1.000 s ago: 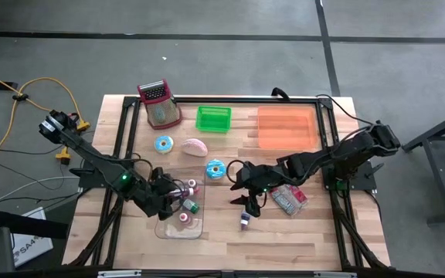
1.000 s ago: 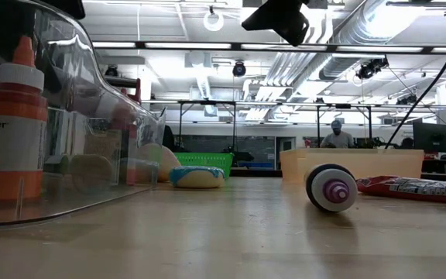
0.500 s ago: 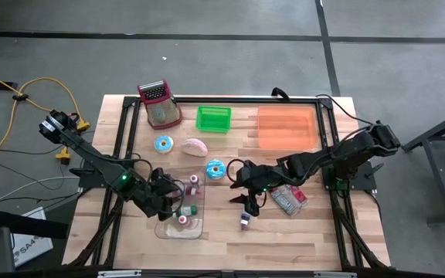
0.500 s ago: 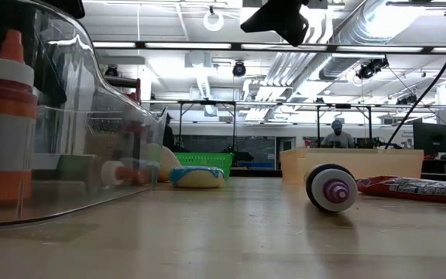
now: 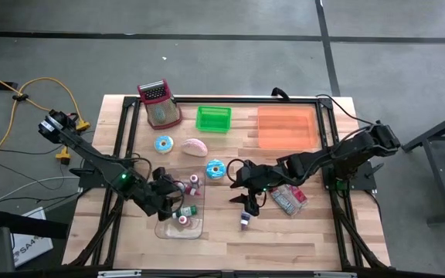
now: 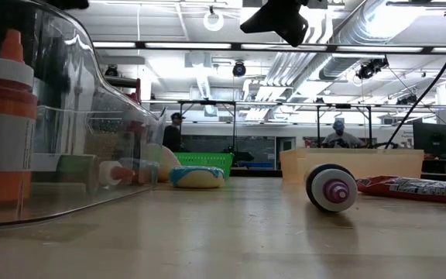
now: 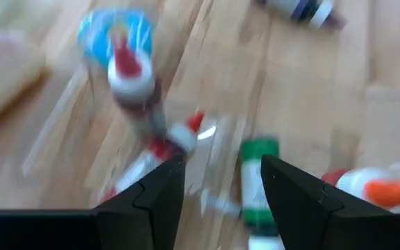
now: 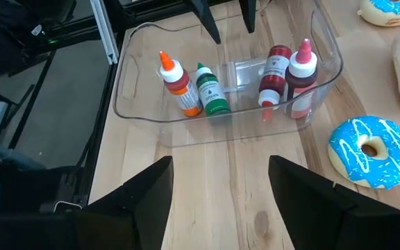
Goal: Pick & Place Food Item
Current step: Put the violet food coloring bottle into the transparent bin
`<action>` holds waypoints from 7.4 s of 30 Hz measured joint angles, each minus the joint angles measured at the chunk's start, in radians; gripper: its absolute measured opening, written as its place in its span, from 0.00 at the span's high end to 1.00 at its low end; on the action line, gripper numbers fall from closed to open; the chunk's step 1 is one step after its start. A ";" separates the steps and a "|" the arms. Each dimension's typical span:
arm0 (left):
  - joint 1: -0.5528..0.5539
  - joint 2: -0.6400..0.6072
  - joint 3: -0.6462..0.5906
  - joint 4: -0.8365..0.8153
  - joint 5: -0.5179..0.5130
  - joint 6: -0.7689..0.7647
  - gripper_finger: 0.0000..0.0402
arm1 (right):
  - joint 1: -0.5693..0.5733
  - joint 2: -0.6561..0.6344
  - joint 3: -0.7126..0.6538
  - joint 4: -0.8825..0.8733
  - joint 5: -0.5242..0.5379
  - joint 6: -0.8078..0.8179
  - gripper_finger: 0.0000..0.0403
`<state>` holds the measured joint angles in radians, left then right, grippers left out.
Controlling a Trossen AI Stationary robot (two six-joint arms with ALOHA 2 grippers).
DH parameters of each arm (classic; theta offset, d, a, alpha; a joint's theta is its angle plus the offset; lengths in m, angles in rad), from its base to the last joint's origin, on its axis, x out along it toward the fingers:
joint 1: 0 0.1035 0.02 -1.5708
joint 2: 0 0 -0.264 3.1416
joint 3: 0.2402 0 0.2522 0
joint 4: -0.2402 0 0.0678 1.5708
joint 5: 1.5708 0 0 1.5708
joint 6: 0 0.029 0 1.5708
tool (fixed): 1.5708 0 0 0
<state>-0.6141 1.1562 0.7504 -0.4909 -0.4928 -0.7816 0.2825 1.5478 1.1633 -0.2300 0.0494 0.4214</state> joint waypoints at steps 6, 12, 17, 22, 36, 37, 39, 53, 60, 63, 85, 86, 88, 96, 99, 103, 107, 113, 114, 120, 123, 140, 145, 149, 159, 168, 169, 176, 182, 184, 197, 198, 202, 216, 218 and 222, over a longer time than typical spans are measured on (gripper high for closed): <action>0.066 -0.081 0.015 0.134 0.001 0.177 0.54 | 0.000 0.000 0.000 -0.036 -0.001 -0.067 0.44; 0.128 -0.117 0.015 0.193 0.017 0.287 0.54 | 0.000 0.000 0.000 -0.108 -0.023 -0.116 0.44; 0.167 -0.107 0.015 0.200 0.020 0.311 0.54 | 0.005 0.000 0.000 -0.223 -0.046 -0.279 0.44; 0.188 -0.107 0.015 0.202 0.020 0.312 0.54 | 0.006 0.001 0.000 -0.277 -0.050 -0.483 0.44; 0.192 -0.107 0.015 0.204 0.020 0.312 0.54 | 0.067 0.033 0.000 -0.223 -0.024 -0.873 0.44; 0.192 -0.107 0.015 0.204 0.020 0.312 0.54 | 0.071 0.033 0.000 -0.219 -0.025 -0.873 0.44; 0.192 -0.107 0.015 0.204 0.020 0.312 0.54 | 0.078 0.036 0.000 -0.221 -0.034 -0.874 0.44; 0.192 -0.107 0.015 0.208 0.023 0.311 0.54 | 0.085 0.239 0.000 -0.229 -0.082 -0.975 0.44; 0.192 -0.107 0.015 0.208 0.023 0.311 0.54 | 0.085 0.300 0.000 -0.232 -0.075 -1.029 0.44; 0.192 -0.107 0.015 0.208 0.023 0.311 0.54 | 0.084 0.320 0.000 -0.229 -0.075 -1.029 0.44; 0.192 -0.107 0.014 0.207 0.022 0.311 0.54 | 0.084 0.343 -0.001 -0.233 -0.075 -1.017 0.66; 0.192 -0.107 0.014 0.207 0.022 0.311 0.54 | 0.084 0.343 -0.001 -0.233 -0.075 -1.017 0.65; 0.192 -0.107 0.014 0.207 0.022 0.311 0.54 | 0.084 0.343 -0.001 -0.233 -0.075 -1.017 0.64; 0.192 -0.107 0.014 0.207 0.021 0.311 0.54 | 0.084 0.331 -0.001 -0.191 -0.072 -0.931 0.64; 0.192 -0.107 0.014 0.207 0.021 0.311 0.54 | 0.082 0.320 0.000 -0.133 -0.073 -0.876 0.64; 0.192 -0.107 0.014 0.208 0.021 0.311 0.54 | 0.081 0.315 0.006 -0.081 -0.055 -0.811 0.64; 0.192 -0.107 0.014 0.213 0.027 0.311 0.54 | 0.071 0.312 0.058 -0.067 -0.017 -0.752 0.64; 0.192 -0.107 0.014 0.287 0.080 0.381 0.54 | 0.028 0.311 0.144 0.001 0.002 -0.601 0.65; 0.189 -0.107 0.014 0.305 0.096 0.402 0.54 | 0.020 0.311 0.153 0.011 0.000 -0.574 0.65; 0.166 -0.107 0.014 0.364 0.120 0.529 0.54 | -0.017 0.311 0.175 0.066 -0.063 -0.505 0.65; 0.159 -0.107 0.014 0.372 0.120 0.569 0.54 | -0.018 0.311 0.174 0.103 -0.094 -0.470 0.65; 0.082 -0.107 0.014 0.505 0.139 0.713 0.54 | -0.035 0.311 0.174 0.131 -0.059 -0.342 0.65; 0.063 -0.107 0.014 0.506 0.127 0.706 0.54 | -0.046 0.311 0.174 0.146 -0.049 -0.338 0.65; 0.062 -0.107 0.014 0.507 0.122 0.706 0.54 | -0.049 0.311 0.174 0.181 -0.049 -0.338 0.65; 0.062 -0.107 0.014 0.507 0.093 0.703 0.54 | -0.054 0.306 0.174 0.246 0.005 -0.335 0.65; 0.062 -0.107 0.014 0.503 0.041 0.705 0.54 | -0.056 0.288 0.173 0.279 0.002 -0.335 0.65; 0.062 -0.107 0.014 0.503 0.041 0.706 0.54 | -0.055 0.282 0.173 0.285 0.002 -0.335 0.65; 0.062 -0.107 0.014 0.505 0.040 0.706 0.54 | -0.055 0.259 0.174 0.305 0.005 -0.328 0.65; 0.062 -0.108 0.014 0.503 0.040 0.705 0.54 | -0.047 0.247 0.174 0.304 0.011 -0.327 0.65; 0.062 -0.108 0.014 0.501 0.025 0.705 0.54 | -0.047 0.247 0.174 0.303 0.016 -0.323 0.65; 0.062 -0.107 0.014 0.499 0.003 0.707 0.58 | -0.047 0.247 0.174 0.310 0.020 -0.317 0.65; 0.062 -0.107 0.014 0.499 0.002 0.707 0.59 | -0.047 0.247 0.174 0.310 0.019 -0.317 0.65; 0.062 -0.107 0.014 0.499 0.000 0.707 0.67 | -0.047 0.247 0.174 0.310 0.019 -0.316 0.65; 0.062 -0.107 0.014 0.500 0.000 0.698 0.71 | -0.048 0.248 0.174 0.310 -0.009 -0.312 0.62; 0.062 -0.107 0.014 0.499 0.004 0.698 0.71 | -0.047 0.248 0.174 0.304 -0.002 -0.317 0.60; 0.062 -0.108 0.014 0.496 0.004 0.668 0.71 | -0.049 0.249 0.174 0.287 -0.008 -0.319 0.54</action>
<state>-0.5522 1.0486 0.7647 0.0054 -0.4888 -0.1136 0.2333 1.7966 1.3373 0.0568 0.0412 0.1020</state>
